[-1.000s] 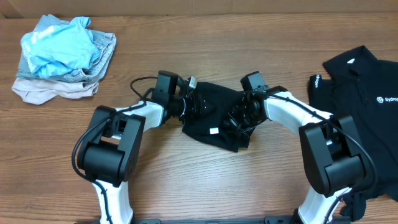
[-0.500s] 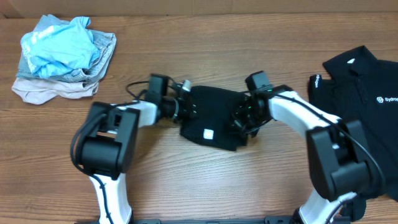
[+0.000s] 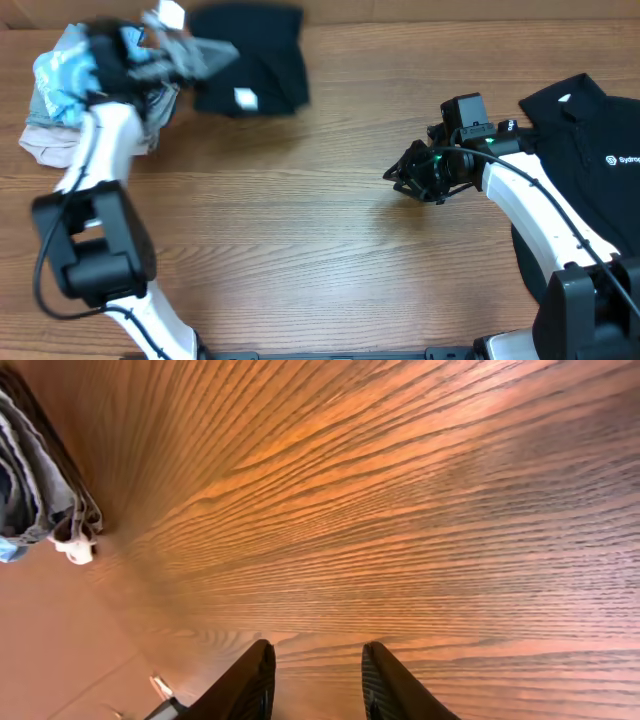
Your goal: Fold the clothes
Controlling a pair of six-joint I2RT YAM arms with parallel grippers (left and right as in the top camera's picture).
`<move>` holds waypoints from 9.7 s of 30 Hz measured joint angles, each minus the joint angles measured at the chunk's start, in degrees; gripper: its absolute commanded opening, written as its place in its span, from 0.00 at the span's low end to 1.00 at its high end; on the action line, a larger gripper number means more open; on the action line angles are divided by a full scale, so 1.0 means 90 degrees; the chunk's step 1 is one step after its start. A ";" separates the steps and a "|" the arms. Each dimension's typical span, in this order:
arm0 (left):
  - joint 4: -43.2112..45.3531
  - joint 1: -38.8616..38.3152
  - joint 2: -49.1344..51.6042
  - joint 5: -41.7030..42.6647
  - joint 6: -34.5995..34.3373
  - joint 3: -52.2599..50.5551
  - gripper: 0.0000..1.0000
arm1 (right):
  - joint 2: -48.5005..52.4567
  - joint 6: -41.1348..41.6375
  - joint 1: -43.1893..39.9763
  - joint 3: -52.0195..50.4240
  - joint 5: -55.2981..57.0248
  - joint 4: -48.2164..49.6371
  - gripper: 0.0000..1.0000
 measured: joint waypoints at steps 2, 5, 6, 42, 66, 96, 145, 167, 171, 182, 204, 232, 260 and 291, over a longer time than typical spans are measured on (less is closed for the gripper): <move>-0.0005 0.0464 -0.0080 -0.0012 -0.0095 0.0381 0.04 | 0.0000 -0.0019 -0.0002 0.0000 0.0063 0.0002 0.32; -0.0228 0.1241 -0.0194 -0.0294 -0.0228 0.0585 0.04 | 0.0000 -0.0041 -0.0002 0.0000 0.0143 0.0002 0.32; -0.0495 0.1464 -0.0214 -0.0488 -0.0231 0.0602 0.04 | 0.0000 -0.0044 -0.0002 0.0000 0.0170 0.0010 0.32; -0.2681 0.1882 0.0940 -0.5935 0.0350 0.0644 1.00 | 0.0000 -0.0041 -0.0002 0.0000 0.0483 -0.0248 0.33; -0.5700 0.1775 -0.1724 -0.6050 0.3927 0.2657 1.00 | -0.0131 -0.0772 -0.0002 0.0000 0.0505 0.0284 0.33; -0.8908 -0.3393 -0.3803 -0.7905 0.5991 0.2652 1.00 | -0.5712 -0.3254 -0.0002 0.0005 0.2106 0.0284 1.00; -0.8910 -0.3393 -0.3589 -0.8111 0.5967 0.2652 1.00 | -1.0185 -0.3543 -0.1127 -0.7014 0.2603 0.4335 1.00; -0.8910 -0.3393 -0.3589 -0.8111 0.5967 0.2652 1.00 | -1.0251 -0.3538 -0.1127 -0.7172 0.2654 0.4901 1.00; -0.8910 -0.3393 -0.3589 -0.8111 0.5967 0.2652 1.00 | -1.0251 -0.3538 -0.1127 -0.7172 0.2657 0.4903 1.00; -0.9083 -0.3393 -0.3592 -0.8310 0.5969 0.2652 1.00 | -1.0251 -0.3541 -0.1127 -0.7172 0.2659 0.4901 1.00; -0.4022 -0.2365 -0.7084 -0.9389 0.5612 -0.2635 1.00 | -1.0251 -0.3541 -0.1127 -0.7172 0.2669 0.4903 1.00; -0.0311 -0.2001 -1.2624 -0.9374 0.4821 -0.9338 1.00 | -1.0251 -0.3541 -0.1127 -0.7172 0.2671 0.4901 1.00; -0.0758 -0.2001 -1.2621 -0.9394 0.4442 -1.0134 1.00 | -1.0251 -0.3541 -0.1127 -0.7172 0.2669 0.4901 1.00; -0.0760 -0.2001 -1.2621 -0.9391 0.4442 -1.0134 1.00 | -1.0251 -0.3541 -0.1127 -0.7172 0.2671 0.4901 1.00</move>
